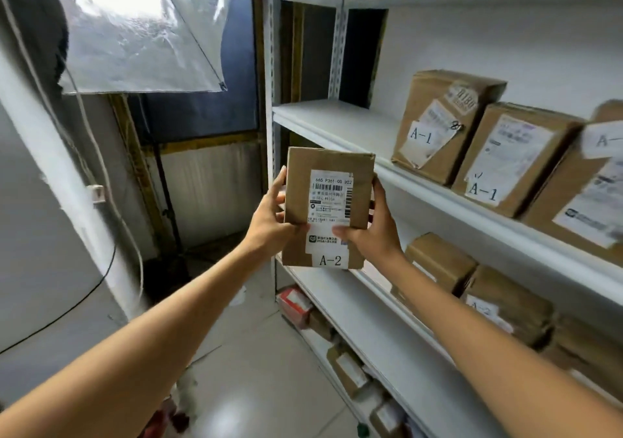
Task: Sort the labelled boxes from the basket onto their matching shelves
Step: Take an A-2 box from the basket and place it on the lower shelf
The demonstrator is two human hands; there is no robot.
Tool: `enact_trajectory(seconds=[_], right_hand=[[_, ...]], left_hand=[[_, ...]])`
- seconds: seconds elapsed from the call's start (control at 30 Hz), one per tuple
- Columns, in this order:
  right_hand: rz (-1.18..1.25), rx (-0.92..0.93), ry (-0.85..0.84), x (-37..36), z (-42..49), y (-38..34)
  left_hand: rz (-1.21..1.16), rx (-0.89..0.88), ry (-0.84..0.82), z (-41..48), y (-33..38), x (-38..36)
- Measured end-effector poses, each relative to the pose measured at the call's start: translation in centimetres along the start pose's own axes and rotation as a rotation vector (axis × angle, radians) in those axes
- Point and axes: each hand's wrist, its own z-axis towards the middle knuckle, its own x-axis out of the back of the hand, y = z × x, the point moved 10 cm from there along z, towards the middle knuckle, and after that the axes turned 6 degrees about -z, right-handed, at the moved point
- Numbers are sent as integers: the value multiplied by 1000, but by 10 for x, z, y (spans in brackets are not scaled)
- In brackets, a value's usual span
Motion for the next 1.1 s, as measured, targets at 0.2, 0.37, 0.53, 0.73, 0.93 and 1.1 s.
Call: enact_trajectory(seconds=[0.2,0.37,0.53,0.73,0.93,1.1], right_hand=[[-12,-95,33,-7,8,50],[-78,-193,94,-14,18,97],[-145,-321,139,-29,40,141],[-196,-448,293,-36,75,173],[-223,-538,442,-39,81,202],[-283,-573,424,-31,86,219]], left_hand=[[-12,78,-73,33,-43,-13],[-20,154,-142,66,-90,-22],[-27,220,-273,115,-136,-30],[-36,227,-392,182,-169,-40],[-77,315,-499,211,-212,-59],[-88,341,-553,222,-235,-89]])
